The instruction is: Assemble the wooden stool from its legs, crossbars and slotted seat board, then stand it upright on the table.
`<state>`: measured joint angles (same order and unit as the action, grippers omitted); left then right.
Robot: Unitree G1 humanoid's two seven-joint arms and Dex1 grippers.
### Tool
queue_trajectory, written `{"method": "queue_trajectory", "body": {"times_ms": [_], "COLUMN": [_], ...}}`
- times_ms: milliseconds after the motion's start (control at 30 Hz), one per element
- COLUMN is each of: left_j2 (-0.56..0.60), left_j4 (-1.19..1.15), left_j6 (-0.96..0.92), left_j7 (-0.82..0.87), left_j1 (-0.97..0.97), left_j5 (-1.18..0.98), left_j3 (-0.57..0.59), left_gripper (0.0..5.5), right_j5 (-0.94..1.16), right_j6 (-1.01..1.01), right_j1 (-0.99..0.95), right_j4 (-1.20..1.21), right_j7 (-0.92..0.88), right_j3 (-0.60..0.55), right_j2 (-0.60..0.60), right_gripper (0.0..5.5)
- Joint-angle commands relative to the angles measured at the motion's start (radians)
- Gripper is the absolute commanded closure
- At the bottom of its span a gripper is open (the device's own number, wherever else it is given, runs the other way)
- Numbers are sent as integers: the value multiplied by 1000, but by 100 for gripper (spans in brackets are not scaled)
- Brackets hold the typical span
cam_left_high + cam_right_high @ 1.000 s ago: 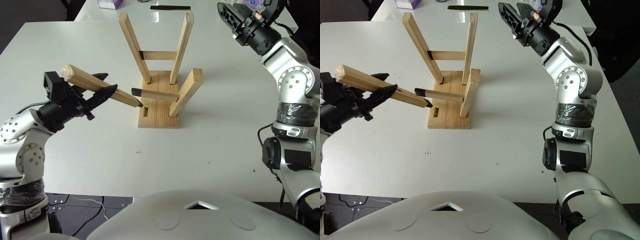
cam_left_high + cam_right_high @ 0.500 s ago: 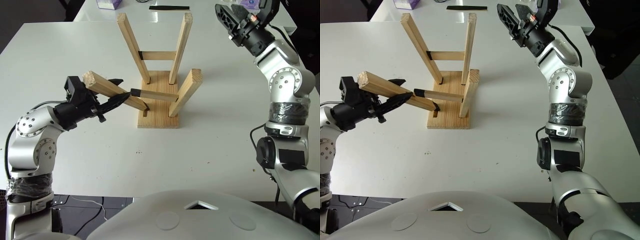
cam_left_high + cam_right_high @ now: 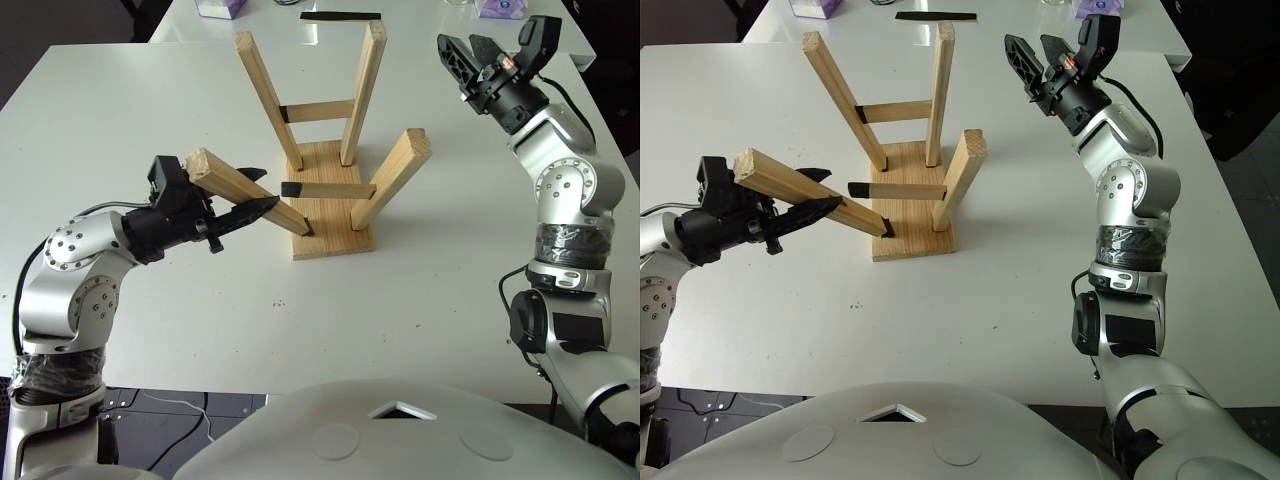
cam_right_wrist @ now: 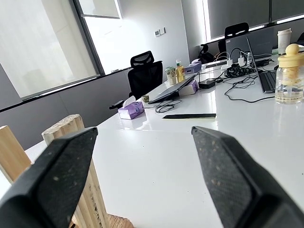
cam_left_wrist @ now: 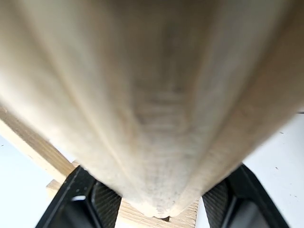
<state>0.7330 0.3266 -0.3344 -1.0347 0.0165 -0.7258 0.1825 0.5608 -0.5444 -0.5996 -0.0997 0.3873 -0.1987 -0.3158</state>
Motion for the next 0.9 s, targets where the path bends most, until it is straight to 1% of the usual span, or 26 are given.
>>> {"method": "queue_trajectory", "body": {"times_ms": [33, 167, 333, 567, 700, 800, 900], "left_j2": [-5, 5, 40, 46, 45, 50, 43], "left_j4": [-19, -60, -150, -259, -349, -450, -488], "left_j6": [-46, -33, -14, 16, 21, 68, 100], "left_j7": [-25, -54, -103, -194, -241, -280, -304], "left_j1": [-10, -43, -152, -241, -327, -383, -399], "left_j5": [21, 38, 56, 111, 132, 188, 221], "left_j3": [-74, -106, -93, -140, -159, -180, -195], "left_gripper": [344, 344, 344, 345, 345, 345, 345], "right_j5": [-25, -43, -59, -79, -93, -102, -100], "right_j6": [28, 51, 79, 105, 121, 131, 126], "right_j1": [-3, -5, 12, 27, 20, 15, 18], "right_j4": [-31, -57, -76, -105, -133, -145, -137], "right_j7": [7, 17, 23, 35, 49, 59, 64], "right_j3": [-5, -4, -3, 3, 7, 11, 8], "right_j2": [0, 0, 7, 15, 14, 19, 21], "right_gripper": [184, 184, 184, 184, 184, 184, 184]}}
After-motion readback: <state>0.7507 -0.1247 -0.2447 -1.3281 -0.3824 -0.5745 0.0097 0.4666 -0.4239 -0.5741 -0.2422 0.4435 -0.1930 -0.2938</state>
